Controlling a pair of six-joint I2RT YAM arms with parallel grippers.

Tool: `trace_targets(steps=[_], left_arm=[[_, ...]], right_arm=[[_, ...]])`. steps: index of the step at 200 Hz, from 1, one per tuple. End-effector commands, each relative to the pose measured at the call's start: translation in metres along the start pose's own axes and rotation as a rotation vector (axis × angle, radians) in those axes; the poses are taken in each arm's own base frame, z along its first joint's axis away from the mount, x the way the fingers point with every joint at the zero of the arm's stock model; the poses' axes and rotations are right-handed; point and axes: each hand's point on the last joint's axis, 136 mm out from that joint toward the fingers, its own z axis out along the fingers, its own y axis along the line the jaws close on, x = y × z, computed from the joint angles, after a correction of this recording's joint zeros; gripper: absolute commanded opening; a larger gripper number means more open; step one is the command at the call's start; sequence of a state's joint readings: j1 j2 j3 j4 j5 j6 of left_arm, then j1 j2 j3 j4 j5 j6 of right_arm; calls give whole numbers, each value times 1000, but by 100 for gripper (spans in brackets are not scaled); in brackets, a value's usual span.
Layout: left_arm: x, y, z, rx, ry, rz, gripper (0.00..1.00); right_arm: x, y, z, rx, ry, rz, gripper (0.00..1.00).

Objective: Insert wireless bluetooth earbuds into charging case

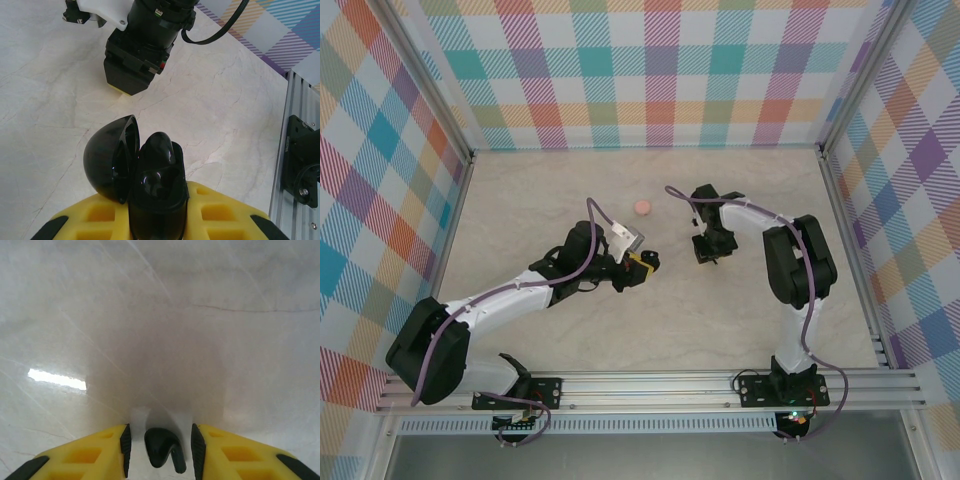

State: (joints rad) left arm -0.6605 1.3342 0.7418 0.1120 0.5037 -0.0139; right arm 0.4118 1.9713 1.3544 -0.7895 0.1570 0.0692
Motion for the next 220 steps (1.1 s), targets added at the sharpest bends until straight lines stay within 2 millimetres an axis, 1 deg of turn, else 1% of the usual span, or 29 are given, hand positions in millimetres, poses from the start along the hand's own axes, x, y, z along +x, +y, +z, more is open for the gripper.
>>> trace_targets(steps=[1, 48, 81, 110, 137, 146, 156, 173, 190, 220], left_arm=[[-11, -5, -6, 4, -46, 40, 9], [-11, -6, -7, 4, -42, 39, 9], [-11, -5, -6, 1, -36, 39, 9], [-11, -5, -5, 2, -36, 39, 9], [-12, -5, -5, 3, -35, 41, 9], [-13, -5, -5, 2, -34, 42, 9], [-11, -5, -5, 2, -32, 40, 9], [-11, -4, -5, 1, -31, 38, 9], [-11, -5, -6, 1, -31, 39, 9], [-11, -5, -6, 0, -31, 37, 8]], right_arm=[[1, -2, 1, 15, 28, 3, 39], [1, -5, 8, 26, 57, 25, 34], [8, -8, 10, 31, 89, 44, 27], [14, -11, 9, 34, 115, 76, 26], [17, -13, 10, 17, 128, 119, 21], [18, -14, 10, 18, 132, 124, 22], [19, -15, 9, 28, 136, 124, 29], [21, -16, 6, 25, 138, 121, 33], [23, -15, 3, 19, 145, 118, 35], [27, -11, 1, -4, 161, 117, 35]])
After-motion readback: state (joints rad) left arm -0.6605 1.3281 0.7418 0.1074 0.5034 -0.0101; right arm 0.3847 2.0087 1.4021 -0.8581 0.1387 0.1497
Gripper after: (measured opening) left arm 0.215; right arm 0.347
